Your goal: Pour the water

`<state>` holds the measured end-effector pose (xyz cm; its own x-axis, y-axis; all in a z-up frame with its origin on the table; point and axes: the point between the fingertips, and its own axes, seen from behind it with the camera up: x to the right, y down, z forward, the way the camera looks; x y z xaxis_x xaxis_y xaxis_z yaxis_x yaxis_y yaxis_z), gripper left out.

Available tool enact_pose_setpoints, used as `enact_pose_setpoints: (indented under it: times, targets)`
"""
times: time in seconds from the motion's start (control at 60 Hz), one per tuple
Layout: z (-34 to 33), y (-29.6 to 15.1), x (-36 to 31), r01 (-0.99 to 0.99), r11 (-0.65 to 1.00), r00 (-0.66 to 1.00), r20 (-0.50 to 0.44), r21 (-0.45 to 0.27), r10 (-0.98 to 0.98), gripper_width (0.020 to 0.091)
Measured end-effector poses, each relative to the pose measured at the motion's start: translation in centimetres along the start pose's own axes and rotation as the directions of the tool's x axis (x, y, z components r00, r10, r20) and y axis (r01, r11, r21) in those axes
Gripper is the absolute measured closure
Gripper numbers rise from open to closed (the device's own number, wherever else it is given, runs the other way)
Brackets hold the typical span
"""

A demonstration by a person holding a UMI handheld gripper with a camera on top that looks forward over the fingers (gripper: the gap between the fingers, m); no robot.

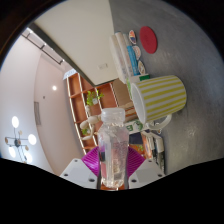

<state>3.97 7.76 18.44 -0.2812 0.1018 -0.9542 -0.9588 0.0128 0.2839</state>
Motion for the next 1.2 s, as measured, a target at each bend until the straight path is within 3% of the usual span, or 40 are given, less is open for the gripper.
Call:
enact_pose_setpoints:
  times: [0.1, 0.333, 0.483, 0.6, 0.717, 0.85, 0.917, 1.017, 1.2]
  targets:
    - [0.4, -1.0, -1.0, -0.144, 0.99, 0.987, 0.067, 0.003, 0.144, 0.0764]
    - [1.0, -1.2, 0.5, -0.228, 0.974, 0.974, 0.017, -0.009, 0.228, 0.0764]
    - [1.0, -0.4, 0.0, -0.147, 0.989, 0.989, 0.021, -0.021, 0.147, 0.0762]
    - [0.0, 0.3, -2.4, 0.209, 0.978, 0.978, 0.008, -0.028, -0.209, 0.0761]
    - [-0.6, -1.4, -5.9, 0.659, 0.752, 0.751, -0.053, -0.015, -0.658, 0.0761]
    - [-1.5, -5.8, -9.9, 0.915, 0.402, 0.399, -0.158, 0.013, -0.903, 0.0763]
    - [-1.2, -9.3, -9.9, 0.98, 0.197, 0.19, -0.241, -0.006, -0.952, 0.0764]
    - [-2.1, -14.9, -10.8, 0.995, -0.043, -0.073, -0.378, -0.088, -0.923, 0.0745]
    - [-1.9, -22.2, -8.7, 0.969, -0.161, -0.232, -0.466, -0.186, -0.854, 0.0746]
